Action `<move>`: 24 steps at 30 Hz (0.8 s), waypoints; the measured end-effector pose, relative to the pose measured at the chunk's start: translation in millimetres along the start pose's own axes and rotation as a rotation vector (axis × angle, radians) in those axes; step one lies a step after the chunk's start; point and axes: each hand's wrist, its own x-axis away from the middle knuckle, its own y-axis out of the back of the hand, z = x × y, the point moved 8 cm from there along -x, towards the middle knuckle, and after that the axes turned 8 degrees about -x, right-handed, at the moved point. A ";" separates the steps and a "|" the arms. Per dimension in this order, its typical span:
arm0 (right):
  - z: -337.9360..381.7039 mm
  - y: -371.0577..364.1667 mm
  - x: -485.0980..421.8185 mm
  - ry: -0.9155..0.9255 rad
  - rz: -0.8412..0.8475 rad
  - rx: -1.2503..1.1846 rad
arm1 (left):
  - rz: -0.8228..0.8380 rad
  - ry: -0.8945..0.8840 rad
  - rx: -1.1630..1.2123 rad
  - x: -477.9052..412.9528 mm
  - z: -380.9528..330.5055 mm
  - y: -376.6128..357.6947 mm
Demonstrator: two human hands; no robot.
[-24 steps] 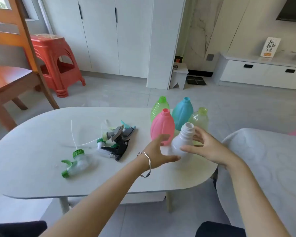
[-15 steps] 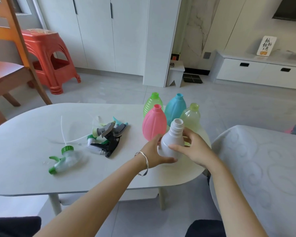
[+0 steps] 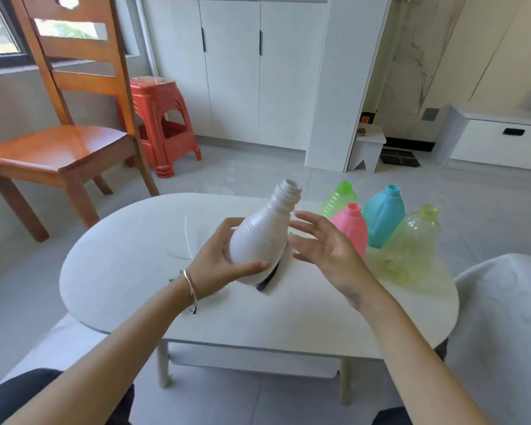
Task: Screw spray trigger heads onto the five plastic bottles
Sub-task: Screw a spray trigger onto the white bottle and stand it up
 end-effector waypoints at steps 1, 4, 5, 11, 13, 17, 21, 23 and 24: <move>-4.3 -10.9 -4.0 -0.009 0.015 -0.018 | -0.030 0.012 -0.029 3.8 7.7 19.8; -16.2 -48.3 -12.1 -0.019 0.100 0.012 | -0.127 0.068 -0.079 17.2 33.0 76.5; -21.4 -61.6 -13.7 -0.026 0.137 0.037 | -0.158 0.089 -0.082 22.8 42.0 93.2; -56.8 -124.7 -18.6 0.019 0.306 0.336 | -0.353 0.175 -0.017 53.2 92.9 160.6; -67.5 -137.5 -21.7 0.061 0.338 0.436 | -0.368 0.178 -0.010 55.2 101.4 170.4; -87.1 -150.6 -30.2 0.072 0.389 0.615 | -0.392 0.191 0.004 50.8 111.0 179.5; -92.9 -159.2 -38.4 0.153 0.396 0.821 | -0.370 0.195 -0.040 45.1 115.7 177.5; -96.2 -162.3 -39.9 0.164 0.412 0.900 | -0.364 0.196 -0.028 43.1 116.8 175.9; -97.8 -163.5 -40.1 0.166 0.425 0.923 | -0.362 0.198 -0.019 42.1 117.5 175.3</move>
